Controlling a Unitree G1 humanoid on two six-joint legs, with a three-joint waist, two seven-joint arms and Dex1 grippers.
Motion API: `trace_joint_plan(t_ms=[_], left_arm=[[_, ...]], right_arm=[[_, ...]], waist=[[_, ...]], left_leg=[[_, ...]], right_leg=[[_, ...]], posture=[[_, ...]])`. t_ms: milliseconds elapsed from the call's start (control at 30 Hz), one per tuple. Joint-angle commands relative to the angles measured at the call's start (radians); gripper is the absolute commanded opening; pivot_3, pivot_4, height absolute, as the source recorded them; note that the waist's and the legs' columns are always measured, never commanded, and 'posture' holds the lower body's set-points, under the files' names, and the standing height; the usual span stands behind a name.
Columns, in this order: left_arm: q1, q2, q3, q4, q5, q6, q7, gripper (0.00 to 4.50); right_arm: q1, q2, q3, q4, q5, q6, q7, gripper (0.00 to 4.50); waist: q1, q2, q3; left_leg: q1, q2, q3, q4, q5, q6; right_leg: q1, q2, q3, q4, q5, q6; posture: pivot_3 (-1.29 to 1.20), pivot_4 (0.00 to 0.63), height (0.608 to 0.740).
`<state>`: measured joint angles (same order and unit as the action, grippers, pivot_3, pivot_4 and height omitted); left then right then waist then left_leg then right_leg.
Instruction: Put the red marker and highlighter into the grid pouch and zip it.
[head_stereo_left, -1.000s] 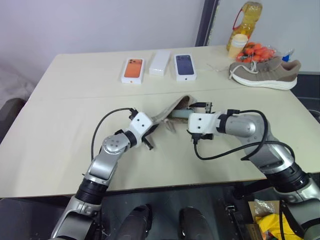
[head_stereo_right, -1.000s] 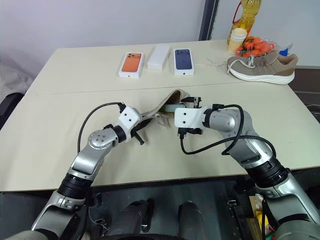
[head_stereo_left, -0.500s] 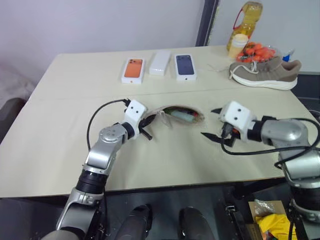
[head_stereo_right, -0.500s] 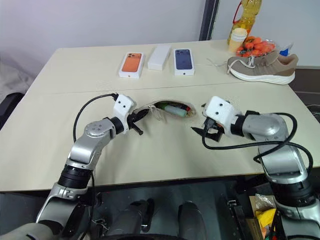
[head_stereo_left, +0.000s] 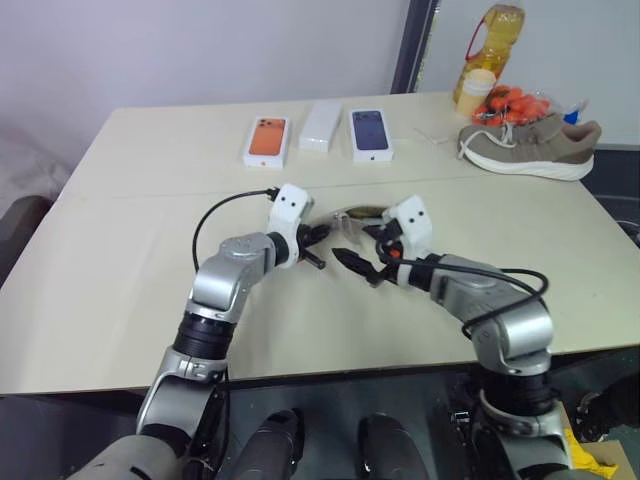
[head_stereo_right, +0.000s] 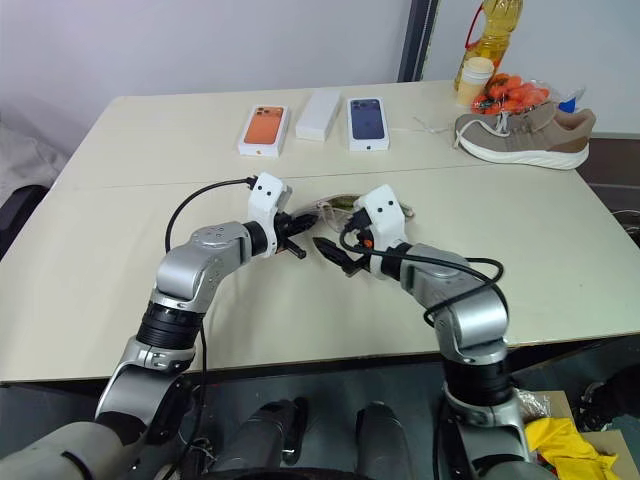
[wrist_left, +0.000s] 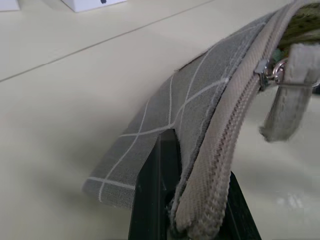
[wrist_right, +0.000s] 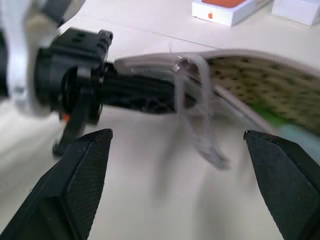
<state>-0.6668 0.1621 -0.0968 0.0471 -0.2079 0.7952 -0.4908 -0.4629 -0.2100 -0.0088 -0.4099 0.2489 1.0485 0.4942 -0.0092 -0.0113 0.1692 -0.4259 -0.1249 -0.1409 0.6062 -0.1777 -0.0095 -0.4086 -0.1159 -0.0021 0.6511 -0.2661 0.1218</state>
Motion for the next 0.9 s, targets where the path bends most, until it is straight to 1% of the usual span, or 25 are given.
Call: trace_joint_plan(t_ms=[33, 100, 133, 200, 233, 333, 367, 400, 433, 600, 733, 767, 833, 900], left_arm=[[-0.021, -0.016, 0.013, -0.025, -0.019, 0.013, 0.021, 0.0], [-0.016, -0.023, 0.012, -0.039, -0.024, 0.021, 0.029, 0.0], [-0.011, -0.025, 0.01, -0.045, -0.024, 0.023, 0.032, 0.0], [0.0, -0.027, 0.007, -0.055, -0.023, 0.026, 0.036, 0.0], [0.003, -0.027, 0.007, -0.058, -0.024, 0.027, 0.038, 0.0], [0.008, -0.027, 0.008, -0.064, -0.027, 0.028, 0.047, 0.0], [0.009, -0.027, 0.01, -0.065, -0.027, 0.028, 0.049, 0.0], [0.01, -0.026, 0.013, -0.062, -0.024, 0.02, 0.056, 0.0], [0.011, -0.025, 0.015, -0.06, -0.021, 0.013, 0.061, 0.0], [0.015, 0.011, -0.002, -0.034, 0.031, -0.108, 0.073, 0.0], [0.027, 0.046, 0.011, -0.003, 0.055, -0.209, 0.07, 0.0], [0.03, 0.052, 0.014, 0.003, 0.056, -0.223, 0.068, 0.0], [0.037, 0.074, 0.029, 0.024, 0.057, -0.253, 0.063, 0.0], [0.043, 0.091, 0.041, 0.043, 0.054, -0.272, 0.06, 0.0]], right_arm=[[-0.023, 0.015, -0.002, 0.008, 0.008, 0.009, -0.057, 4.36], [-0.026, 0.022, 0.006, 0.027, 0.006, -0.003, -0.078, 4.36], [-0.031, 0.025, 0.01, 0.04, 0.004, -0.011, -0.088, 4.13], [-0.046, 0.032, 0.013, 0.066, 0.003, -0.026, -0.107, 3.47], [-0.051, 0.033, 0.013, 0.075, 0.003, -0.033, -0.113, 2.99], [-0.056, 0.028, 0.015, 0.084, 0.009, -0.046, -0.121, 1.35], [-0.057, 0.026, 0.015, 0.086, 0.012, -0.049, -0.122, 0.9], [-0.059, 0.017, 0.011, 0.084, 0.014, -0.048, -0.12, 0.26], [-0.061, 0.01, 0.009, 0.082, 0.017, -0.048, -0.118, 0.05], [-0.067, -0.067, -0.013, 0.037, 0.047, -0.022, -0.08, 0.05], [-0.061, -0.205, -0.046, 0.019, 0.059, -0.007, -0.038, 0.05], [-0.061, -0.226, -0.055, 0.02, 0.064, -0.004, -0.034, 0.05], [-0.049, -0.312, -0.084, 0.035, 0.058, -0.009, -0.01, 0.05], [-0.038, -0.372, -0.107, 0.052, 0.059, -0.014, 0.009, 0.05]], waist=[[0.001, 0.0, 0.0], [-0.001, 0.0, 0.0], [-0.002, 0.0, 0.0], [-0.003, 0.0, 0.0], [-0.003, 0.0, 0.0], [-0.004, 0.0, 0.0], [-0.004, 0.0, 0.0], [-0.004, 0.0, 0.0], [-0.003, 0.0, 0.0], [-0.003, 0.0, 0.0], [-0.001, 0.0, 0.0], [-0.001, 0.0, 0.0], [0.0, 0.0, 0.0], [0.001, 0.0, 0.0]], left_leg=[[0.0, 0.0, 0.0, 0.0, 0.0, 0.0], [0.0, -0.001, 0.0, 0.0, 0.0, 0.0], [0.0, 0.0, 0.0, 0.0, 0.0, 0.0], [0.0, 0.0, 0.0, 0.0, 0.0, 0.0], [0.0, 0.0, 0.0, 0.0, 0.0, 0.0], [0.0, 0.0, 0.0, 0.0, 0.0, 0.0], [0.0, 0.0, 0.0, 0.0, 0.0, 0.0], [0.0, 0.0, 0.0, 0.0, 0.0, 0.0], [0.0, 0.0, 0.0, 0.0, 0.0, 0.0], [0.0, 0.0, 0.0, 0.0, 0.0, 0.0], [0.0, 0.0, 0.0, 0.0, 0.0, 0.0], [0.0, 0.0, 0.001, 0.0, 0.0, 0.001], [0.0, 0.0, 0.001, 0.0, -0.001, 0.001], [-0.001, -0.001, 0.001, 0.0, -0.001, 0.001]], right_leg=[[0.0, 0.0, 0.0, 0.0, 0.0, 0.0], [0.0, 0.0, 0.0, 0.0, 0.0, 0.0], [0.0, 0.0, 0.0, 0.0, 0.0, 0.0], [0.0, 0.0, 0.0, 0.001, 0.0, 0.0], [0.0, 0.0, 0.0, 0.001, 0.0, 0.0], [-0.001, 0.0, 0.0, 0.001, 0.0, 0.0], [-0.001, 0.0, 0.0, 0.001, 0.0, 0.0], [-0.001, 0.0, 0.0, 0.001, 0.0, 0.0], [0.0, 0.0, 0.0, 0.001, 0.0, 0.0], [0.0, 0.0, 0.0, 0.001, 0.0, 0.0], [-0.001, 0.0, 0.0, 0.0, 0.0, 0.0], [0.0, 0.0, 0.0, 0.0, 0.0, 0.0], [0.0, 0.0, 0.0, 0.0, 0.0, 0.0], [0.0, -0.001, 0.0, 0.0, 0.0, 0.0]], posture=[[0.0, 0.15, 0.74], [0.0, 0.15, 0.74], [0.0, 0.15, 0.74], [0.0, 0.15, 0.74], [0.0, 0.15, 0.74], [0.0, 0.15, 0.74], [0.0, 0.15, 0.74], [0.0, 0.15, 0.74], [0.0, 0.15, 0.74], [0.0, 0.15, 0.74], [0.0, 0.15, 0.74], [0.0, 0.15, 0.74], [0.0, 0.15, 0.74], [0.0, 0.15, 0.74]])
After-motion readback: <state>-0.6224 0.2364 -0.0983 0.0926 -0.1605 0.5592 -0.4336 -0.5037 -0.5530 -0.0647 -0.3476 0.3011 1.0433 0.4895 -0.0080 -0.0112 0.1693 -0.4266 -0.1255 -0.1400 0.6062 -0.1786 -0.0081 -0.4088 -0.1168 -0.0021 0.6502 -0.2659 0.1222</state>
